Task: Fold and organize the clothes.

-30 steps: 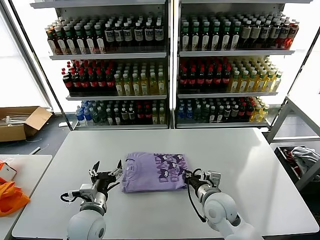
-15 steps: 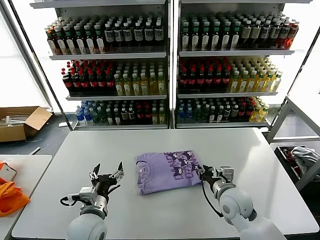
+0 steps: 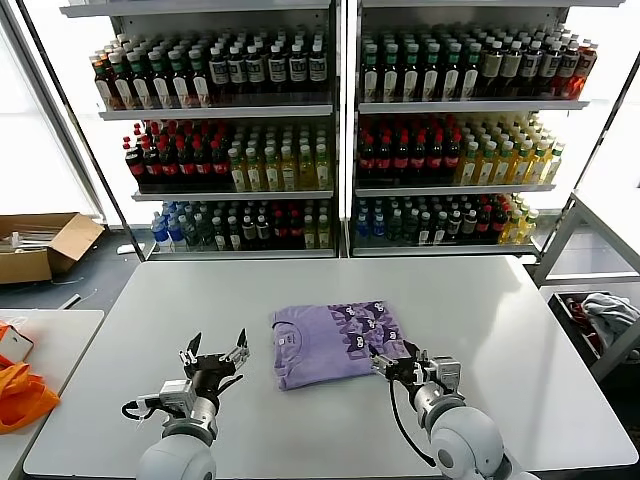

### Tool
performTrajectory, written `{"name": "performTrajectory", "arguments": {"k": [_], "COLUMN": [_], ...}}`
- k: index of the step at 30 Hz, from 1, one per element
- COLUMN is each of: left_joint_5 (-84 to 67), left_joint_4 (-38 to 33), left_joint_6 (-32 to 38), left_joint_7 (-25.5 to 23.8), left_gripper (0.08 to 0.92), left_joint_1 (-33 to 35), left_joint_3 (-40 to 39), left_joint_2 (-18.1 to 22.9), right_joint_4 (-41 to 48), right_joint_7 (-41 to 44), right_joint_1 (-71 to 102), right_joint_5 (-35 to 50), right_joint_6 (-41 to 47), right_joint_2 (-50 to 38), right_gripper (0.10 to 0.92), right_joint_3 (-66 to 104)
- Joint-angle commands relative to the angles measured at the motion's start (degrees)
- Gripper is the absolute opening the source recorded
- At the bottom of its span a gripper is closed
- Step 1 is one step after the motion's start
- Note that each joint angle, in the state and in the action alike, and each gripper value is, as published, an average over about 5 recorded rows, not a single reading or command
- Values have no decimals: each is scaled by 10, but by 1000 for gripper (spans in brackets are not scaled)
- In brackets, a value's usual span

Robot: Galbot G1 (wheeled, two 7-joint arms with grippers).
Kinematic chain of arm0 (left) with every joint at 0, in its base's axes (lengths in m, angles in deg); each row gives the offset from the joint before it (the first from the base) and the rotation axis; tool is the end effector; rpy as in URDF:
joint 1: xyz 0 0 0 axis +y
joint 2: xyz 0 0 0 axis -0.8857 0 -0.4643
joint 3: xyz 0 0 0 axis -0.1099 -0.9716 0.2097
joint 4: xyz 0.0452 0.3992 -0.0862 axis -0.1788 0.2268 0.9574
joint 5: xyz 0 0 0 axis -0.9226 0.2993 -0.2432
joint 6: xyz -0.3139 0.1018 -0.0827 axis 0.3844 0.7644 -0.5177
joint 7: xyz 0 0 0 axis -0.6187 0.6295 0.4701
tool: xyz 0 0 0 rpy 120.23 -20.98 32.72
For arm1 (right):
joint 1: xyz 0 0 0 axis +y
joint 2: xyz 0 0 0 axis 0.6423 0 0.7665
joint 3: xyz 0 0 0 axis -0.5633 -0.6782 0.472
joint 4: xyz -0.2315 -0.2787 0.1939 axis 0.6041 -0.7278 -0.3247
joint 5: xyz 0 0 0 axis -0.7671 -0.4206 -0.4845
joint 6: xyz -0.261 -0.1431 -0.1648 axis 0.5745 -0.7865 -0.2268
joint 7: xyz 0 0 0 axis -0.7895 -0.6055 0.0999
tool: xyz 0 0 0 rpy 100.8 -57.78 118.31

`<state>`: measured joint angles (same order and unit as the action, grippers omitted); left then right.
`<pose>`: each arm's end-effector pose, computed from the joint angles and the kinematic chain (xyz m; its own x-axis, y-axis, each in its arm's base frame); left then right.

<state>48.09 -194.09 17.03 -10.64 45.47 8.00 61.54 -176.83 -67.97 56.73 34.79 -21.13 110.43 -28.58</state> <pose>0.2050 0.0204 -0.3330 -0.9553 -0.0448 0.2921 -0.0577 0.9977 -0.0356 0.2512 -0.0223 -0.3131 -0.8450 -0.2338 0.4809 -0.1862 0.9717 0.1452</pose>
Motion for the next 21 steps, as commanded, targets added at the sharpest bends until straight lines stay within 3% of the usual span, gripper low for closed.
{"name": "performTrajectory", "arguments": {"k": [1,15,21], "left_joint_5": [6,13,17], "left_joint_4": [4,4,-8], "left_joint_6": [1,5,12], "left_joint_7": [-2,-4,-7], "left_gripper": [822,823,823], "left_joint_1": [5,10,13], "left_joint_3": [-5,-7,2], "left_joint_2": [4,5,1], "right_joint_4": [-11,24,-10], "right_joint_7": [12,-21,-16], "right_joint_1": [24,37,43], "right_joint_5": [-10,60,59], "right_joint_6": [0,0,0], "right_joint_2": [44,86,83], "right_gripper": [794,823,823], "right_joint_3": [6,21,30]}}
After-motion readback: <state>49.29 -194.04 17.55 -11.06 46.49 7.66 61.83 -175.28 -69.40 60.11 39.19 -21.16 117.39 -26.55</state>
